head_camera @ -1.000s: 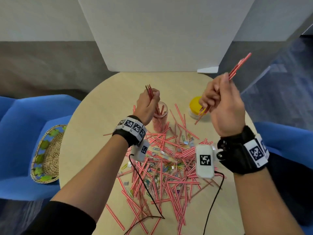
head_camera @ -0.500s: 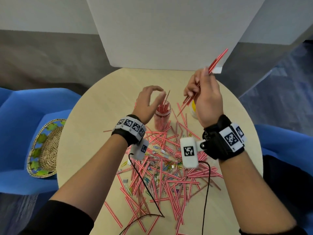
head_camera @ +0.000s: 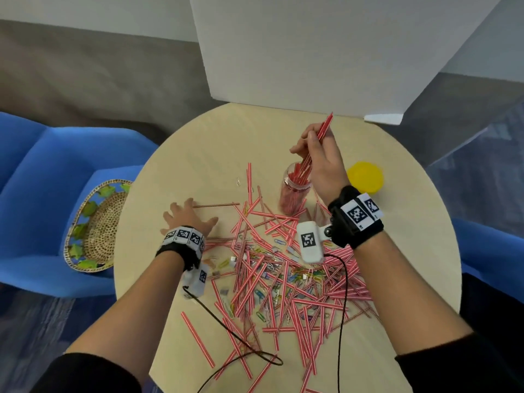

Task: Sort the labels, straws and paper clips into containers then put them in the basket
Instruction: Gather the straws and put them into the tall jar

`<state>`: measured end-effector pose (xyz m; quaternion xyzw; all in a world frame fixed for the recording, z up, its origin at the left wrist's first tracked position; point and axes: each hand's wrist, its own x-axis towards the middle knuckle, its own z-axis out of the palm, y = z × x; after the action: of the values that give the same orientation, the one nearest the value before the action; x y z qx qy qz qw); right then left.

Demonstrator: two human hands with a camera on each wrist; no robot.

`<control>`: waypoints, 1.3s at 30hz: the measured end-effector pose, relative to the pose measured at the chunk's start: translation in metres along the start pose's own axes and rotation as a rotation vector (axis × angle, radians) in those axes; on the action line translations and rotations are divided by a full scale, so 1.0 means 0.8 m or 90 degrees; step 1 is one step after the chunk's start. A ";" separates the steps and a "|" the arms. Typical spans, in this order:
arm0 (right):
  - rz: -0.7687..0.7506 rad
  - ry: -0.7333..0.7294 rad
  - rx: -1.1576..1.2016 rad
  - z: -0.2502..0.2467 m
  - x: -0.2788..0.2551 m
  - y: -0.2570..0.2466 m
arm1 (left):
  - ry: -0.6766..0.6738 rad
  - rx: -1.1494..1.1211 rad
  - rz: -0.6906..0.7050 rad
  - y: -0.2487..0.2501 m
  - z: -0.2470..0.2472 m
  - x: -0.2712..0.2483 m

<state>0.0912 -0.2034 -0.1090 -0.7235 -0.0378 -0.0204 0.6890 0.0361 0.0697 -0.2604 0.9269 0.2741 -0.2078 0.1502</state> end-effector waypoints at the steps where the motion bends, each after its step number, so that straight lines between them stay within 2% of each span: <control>1: -0.005 -0.017 -0.049 -0.001 -0.001 0.003 | -0.023 0.023 0.004 -0.007 0.004 0.001; 4: -0.060 -0.035 -0.181 -0.011 -0.004 0.003 | -0.035 0.043 0.022 -0.017 0.011 -0.001; 7: -0.200 -0.014 -0.381 -0.029 -0.002 -0.008 | -0.039 0.044 0.023 -0.018 0.015 -0.001; 8: -0.219 -0.020 -0.451 -0.034 0.002 -0.010 | -0.040 0.047 0.024 -0.019 0.017 0.001; 10: -0.153 -0.074 -0.554 -0.039 0.010 -0.012 | -0.042 0.048 0.026 -0.021 0.019 0.002; 12: -0.037 -0.155 -0.601 -0.032 0.011 -0.010 | -0.040 0.049 0.028 -0.022 0.020 0.002; 13: -0.011 -0.188 -0.617 -0.026 0.007 -0.008 | -0.038 0.048 0.029 -0.022 0.020 0.001; 20: -0.067 -0.294 -0.844 0.007 -0.021 0.020 | -0.031 0.042 0.034 -0.024 0.022 -0.009; 21: -0.081 -0.275 -0.844 0.006 -0.022 0.021 | -0.028 0.040 0.033 -0.024 0.022 -0.011; 24: -0.166 -0.107 -0.752 -0.003 -0.026 0.015 | -0.024 0.033 0.035 -0.022 0.023 -0.011; 25: -0.166 -0.084 -0.719 -0.004 -0.026 0.012 | -0.023 0.031 0.035 -0.021 0.024 -0.011; 26: -0.144 -0.099 -0.703 -0.003 -0.027 0.011 | -0.022 0.031 0.034 -0.022 0.024 -0.011; 29: -0.040 -0.244 -0.767 0.008 -0.030 0.012 | -0.022 0.030 0.033 -0.023 0.024 -0.011; 31: -0.009 -0.277 -0.784 0.012 -0.034 0.014 | -0.020 0.022 0.038 -0.023 0.024 -0.010; 33: -0.024 -0.255 -0.755 0.011 -0.038 0.013 | -0.021 0.026 0.037 -0.024 0.024 -0.009; 39: -0.171 -0.136 -0.676 -0.016 -0.071 -0.009 | -0.038 0.033 0.033 -0.023 0.019 -0.011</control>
<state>0.0341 -0.2173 -0.1057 -0.9581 -0.1839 -0.0509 0.2135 0.0141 0.0743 -0.2727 0.9305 0.2401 -0.2386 0.1400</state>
